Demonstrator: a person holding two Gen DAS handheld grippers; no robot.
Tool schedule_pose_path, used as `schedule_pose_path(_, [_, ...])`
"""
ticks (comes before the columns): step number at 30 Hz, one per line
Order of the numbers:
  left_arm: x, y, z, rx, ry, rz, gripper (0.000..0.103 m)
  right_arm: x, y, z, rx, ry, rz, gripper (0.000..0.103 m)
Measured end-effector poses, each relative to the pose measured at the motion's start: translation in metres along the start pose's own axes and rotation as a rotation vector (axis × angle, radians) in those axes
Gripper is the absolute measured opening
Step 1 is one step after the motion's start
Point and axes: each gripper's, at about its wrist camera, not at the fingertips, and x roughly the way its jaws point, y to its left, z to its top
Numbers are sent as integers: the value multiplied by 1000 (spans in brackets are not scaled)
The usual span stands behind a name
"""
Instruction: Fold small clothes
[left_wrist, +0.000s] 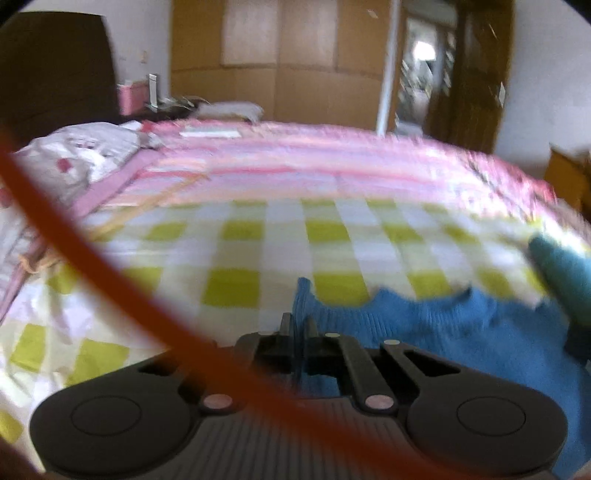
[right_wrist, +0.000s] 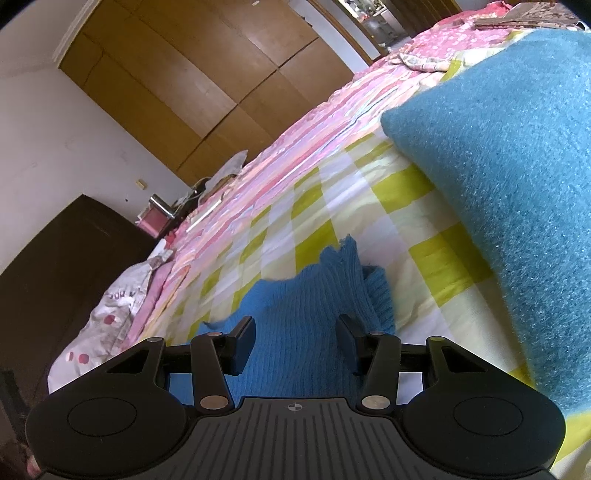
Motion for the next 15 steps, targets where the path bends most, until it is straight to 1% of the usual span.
schedule_pose_path(2, [-5,11,0,-43,-17,12,11,-1,1,0,-6,-5,-1,48])
schedule_pose_path(3, [-3,15,-3,-47,-9,25,11,0,2,-1,-15,-8,-6,48])
schedule_pose_path(8, [21,22,-28,-36,83,91,11,5,5,-6,-71,-3,-50,46])
schedule_pose_path(12, [25,18,-33,-25,89,112,12,4,8,-5,-101,-9,-61,45])
schedule_pose_path(14, [23,11,-31,17,89,124,12,3,9,-5,-117,-17,-76,41])
schedule_pose_path(15, [21,8,-31,28,87,124,12,3,10,-5,-131,-19,-87,36])
